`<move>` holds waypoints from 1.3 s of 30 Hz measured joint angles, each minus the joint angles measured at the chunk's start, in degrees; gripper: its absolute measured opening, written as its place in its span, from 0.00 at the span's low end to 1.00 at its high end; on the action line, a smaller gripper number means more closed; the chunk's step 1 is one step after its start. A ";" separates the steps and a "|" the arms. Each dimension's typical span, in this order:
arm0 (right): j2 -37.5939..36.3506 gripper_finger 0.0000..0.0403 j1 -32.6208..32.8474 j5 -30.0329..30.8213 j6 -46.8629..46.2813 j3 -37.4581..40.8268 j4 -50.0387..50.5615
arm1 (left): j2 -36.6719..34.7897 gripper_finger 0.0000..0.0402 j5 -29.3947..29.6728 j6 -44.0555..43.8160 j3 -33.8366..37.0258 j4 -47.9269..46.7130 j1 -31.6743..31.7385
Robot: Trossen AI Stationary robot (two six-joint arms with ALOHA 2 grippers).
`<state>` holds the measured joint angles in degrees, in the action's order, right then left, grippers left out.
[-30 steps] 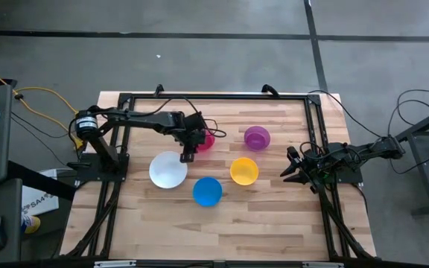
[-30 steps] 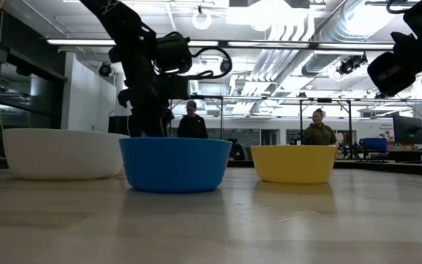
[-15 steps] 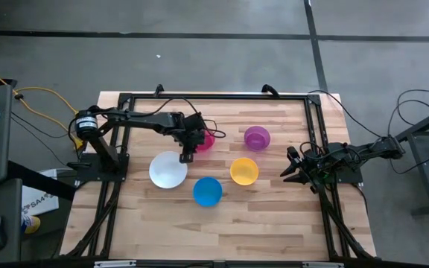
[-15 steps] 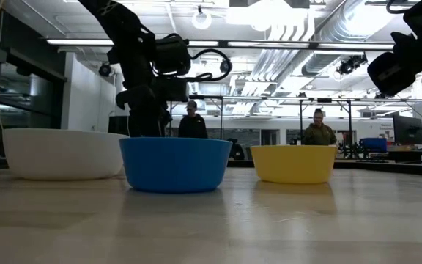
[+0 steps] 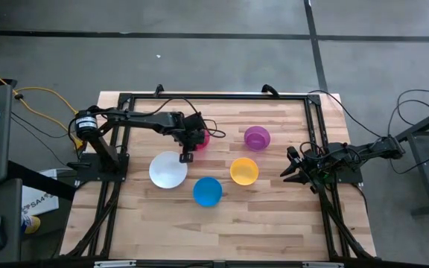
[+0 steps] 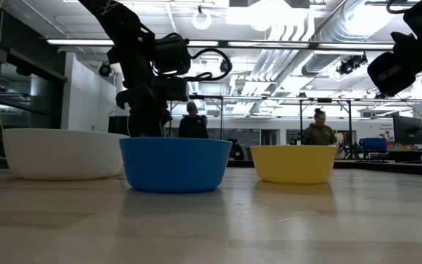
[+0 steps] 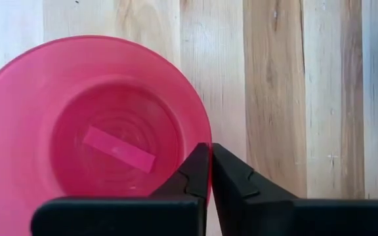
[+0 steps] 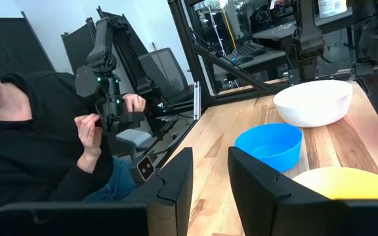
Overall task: Nest bowls inside each other
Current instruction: Stack the pink bowl on the white bowl
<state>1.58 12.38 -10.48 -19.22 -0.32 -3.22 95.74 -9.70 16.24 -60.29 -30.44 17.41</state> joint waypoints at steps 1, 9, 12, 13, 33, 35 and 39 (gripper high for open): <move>0.01 0.23 -0.02 0.00 0.00 0.00 0.00 | 0.00 0.01 0.01 0.09 0.00 0.04 0.00; -0.01 0.23 0.01 0.00 0.01 0.00 0.00 | 0.00 0.00 3.91 1.89 -4.01 -3.80 -0.17; 0.01 0.23 0.01 0.00 0.00 0.00 0.00 | 0.02 0.00 5.64 1.87 -6.96 -7.41 -0.17; 0.01 0.23 0.00 0.00 0.00 0.00 0.00 | 0.02 0.00 6.02 1.44 -7.97 -8.75 -0.17; -0.02 0.23 0.01 0.01 0.01 0.00 0.00 | -8.75 0.00 21.70 -20.91 -12.87 -22.29 -13.44; 0.00 0.23 0.00 0.00 0.00 0.00 0.00 | -9.97 0.00 23.85 -24.29 -12.87 -23.95 -16.18; -0.02 0.23 0.00 0.00 0.00 0.00 0.00 | -11.39 0.00 27.58 -32.24 -12.87 -28.02 -22.38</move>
<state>1.56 12.37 -10.48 -19.22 -0.32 -3.22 84.36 17.88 -16.01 -73.17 -58.45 -4.97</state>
